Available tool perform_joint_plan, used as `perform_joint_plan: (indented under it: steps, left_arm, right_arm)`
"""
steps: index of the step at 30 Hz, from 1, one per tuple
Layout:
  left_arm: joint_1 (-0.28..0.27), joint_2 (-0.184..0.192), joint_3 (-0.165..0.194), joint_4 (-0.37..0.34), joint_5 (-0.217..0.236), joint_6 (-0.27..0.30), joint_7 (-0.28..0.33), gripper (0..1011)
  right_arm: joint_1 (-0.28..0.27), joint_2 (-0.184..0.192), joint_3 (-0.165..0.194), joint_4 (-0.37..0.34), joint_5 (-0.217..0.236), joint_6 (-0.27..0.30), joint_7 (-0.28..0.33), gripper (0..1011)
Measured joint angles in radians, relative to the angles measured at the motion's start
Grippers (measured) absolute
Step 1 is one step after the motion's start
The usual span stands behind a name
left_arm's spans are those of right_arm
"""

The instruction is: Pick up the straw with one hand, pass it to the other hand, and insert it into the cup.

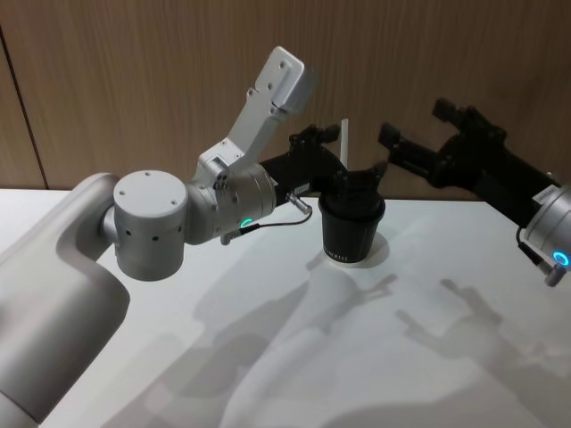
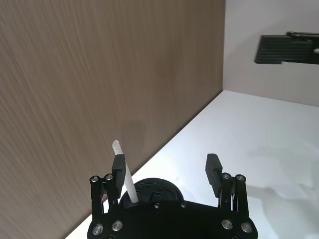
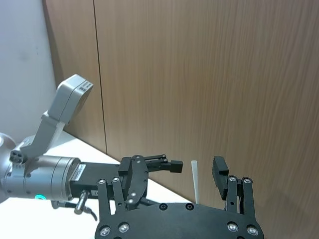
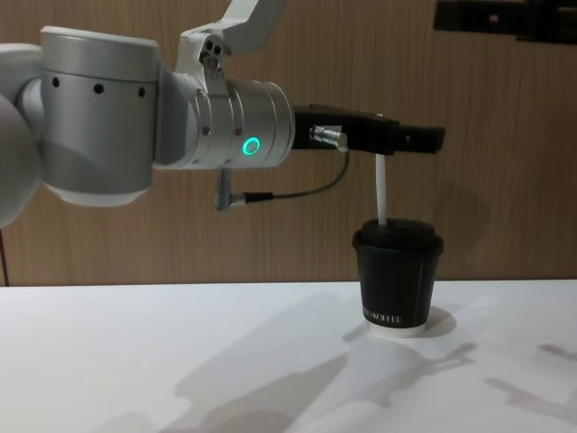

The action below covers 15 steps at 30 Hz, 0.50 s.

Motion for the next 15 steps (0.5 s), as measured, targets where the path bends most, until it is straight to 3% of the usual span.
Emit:
perform_joint_plan:
  steps: [15]
  left_arm:
    - [0.042, 0.016, -0.006, -0.06, 0.014, -0.002, 0.003, 1003]
  right_arm:
    - [0.019, -0.013, -0.027, -0.023, 0.0, 0.037, -0.044, 1001]
